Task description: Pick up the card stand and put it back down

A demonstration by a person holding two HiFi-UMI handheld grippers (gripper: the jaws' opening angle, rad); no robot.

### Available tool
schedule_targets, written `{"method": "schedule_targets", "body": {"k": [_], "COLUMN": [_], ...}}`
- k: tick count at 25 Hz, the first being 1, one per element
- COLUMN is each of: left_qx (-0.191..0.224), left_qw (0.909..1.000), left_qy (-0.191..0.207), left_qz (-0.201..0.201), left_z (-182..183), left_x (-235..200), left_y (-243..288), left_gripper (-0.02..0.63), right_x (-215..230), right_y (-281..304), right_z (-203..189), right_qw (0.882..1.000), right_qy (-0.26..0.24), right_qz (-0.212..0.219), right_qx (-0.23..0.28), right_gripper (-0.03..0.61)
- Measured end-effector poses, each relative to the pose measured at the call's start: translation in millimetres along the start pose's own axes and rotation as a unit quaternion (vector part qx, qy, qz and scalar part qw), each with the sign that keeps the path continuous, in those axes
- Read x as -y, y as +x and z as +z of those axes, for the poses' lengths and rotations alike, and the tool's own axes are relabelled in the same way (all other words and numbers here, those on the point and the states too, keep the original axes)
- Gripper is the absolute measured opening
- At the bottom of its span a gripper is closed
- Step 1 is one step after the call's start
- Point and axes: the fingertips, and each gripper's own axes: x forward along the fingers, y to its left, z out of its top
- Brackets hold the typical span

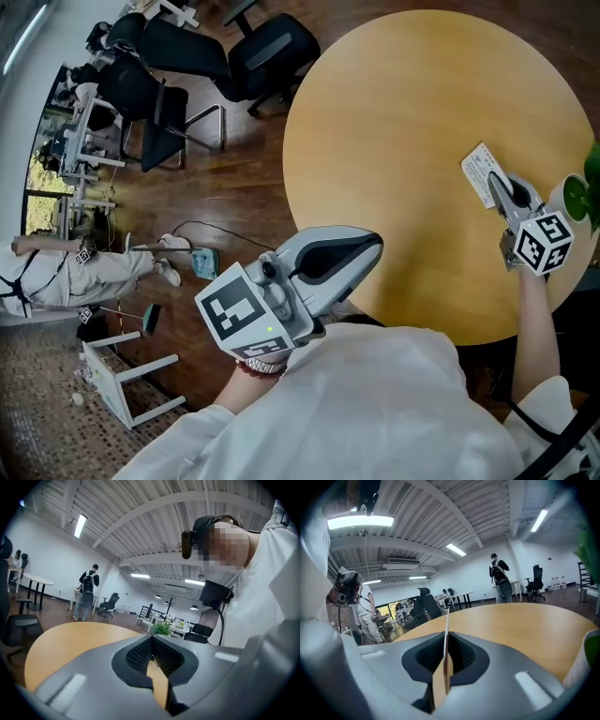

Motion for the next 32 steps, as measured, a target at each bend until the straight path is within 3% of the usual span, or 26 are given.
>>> {"method": "schedule_targets", "body": {"k": [6,12,22,32], "left_qx": [0.023,0.033,0.035,0.024], "left_qw": [0.9994,0.9983,0.9931,0.9842], "left_qy": [0.002,-0.003,-0.006,-0.030], "left_qz": [-0.026,-0.049,-0.112,-0.173], "left_z": [-8,-10,-60,-91], "left_x": [4,-12,55,102], "left_y": [-27,-37,-129,-178], "left_gripper": [-0.014,-0.014,-0.014,-0.014], "right_x": [-63,-110,-284,-376], "right_y": [-57,-74,-126,-167], "right_z": [24,56,25,16], "right_qw": [0.999,0.998,0.997,0.996], "right_qy": [0.006,0.010,-0.039,-0.043], "right_qz": [-0.002,-0.003,-0.010,-0.038], "right_qx": [0.036,0.062,0.066,0.071], "right_gripper": [0.020,0.020,0.021,0.021]}}
